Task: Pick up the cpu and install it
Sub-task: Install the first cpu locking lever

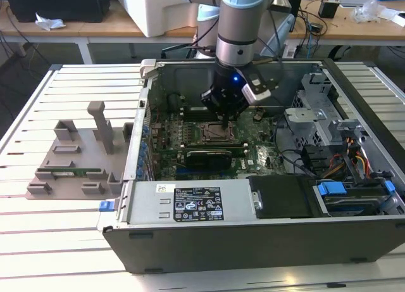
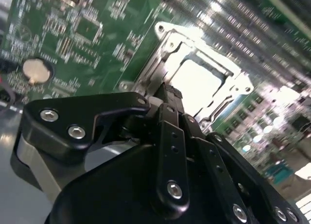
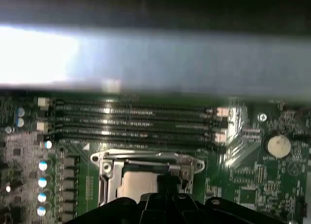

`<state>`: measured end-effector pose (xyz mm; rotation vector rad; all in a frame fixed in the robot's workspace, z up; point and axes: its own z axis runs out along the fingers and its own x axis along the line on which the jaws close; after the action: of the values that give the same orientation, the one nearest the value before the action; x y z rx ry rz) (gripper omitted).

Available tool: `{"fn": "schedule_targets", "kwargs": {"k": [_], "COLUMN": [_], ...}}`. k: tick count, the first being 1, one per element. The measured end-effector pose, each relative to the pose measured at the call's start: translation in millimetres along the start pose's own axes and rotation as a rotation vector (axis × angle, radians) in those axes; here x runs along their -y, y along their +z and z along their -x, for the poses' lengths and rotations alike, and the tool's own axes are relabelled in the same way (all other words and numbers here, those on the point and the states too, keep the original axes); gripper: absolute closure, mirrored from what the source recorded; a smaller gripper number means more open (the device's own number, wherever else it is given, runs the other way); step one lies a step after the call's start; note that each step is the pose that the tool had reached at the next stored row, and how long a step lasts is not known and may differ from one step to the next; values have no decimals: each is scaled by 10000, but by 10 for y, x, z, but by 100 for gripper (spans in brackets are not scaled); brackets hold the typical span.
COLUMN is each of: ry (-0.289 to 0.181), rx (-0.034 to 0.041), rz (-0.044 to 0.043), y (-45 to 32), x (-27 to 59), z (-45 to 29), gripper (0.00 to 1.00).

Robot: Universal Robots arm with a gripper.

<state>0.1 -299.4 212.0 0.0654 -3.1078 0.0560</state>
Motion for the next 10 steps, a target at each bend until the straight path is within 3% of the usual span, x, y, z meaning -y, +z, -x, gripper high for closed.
{"fn": "schedule_targets", "kwargs": {"k": [2, 10], "ry": [2, 2], "rx": [-2, -3], "rz": [-21, -64], "y": [-25, -477], "x": [5, 21], "z": [-2, -16], "gripper": [89, 89]}}
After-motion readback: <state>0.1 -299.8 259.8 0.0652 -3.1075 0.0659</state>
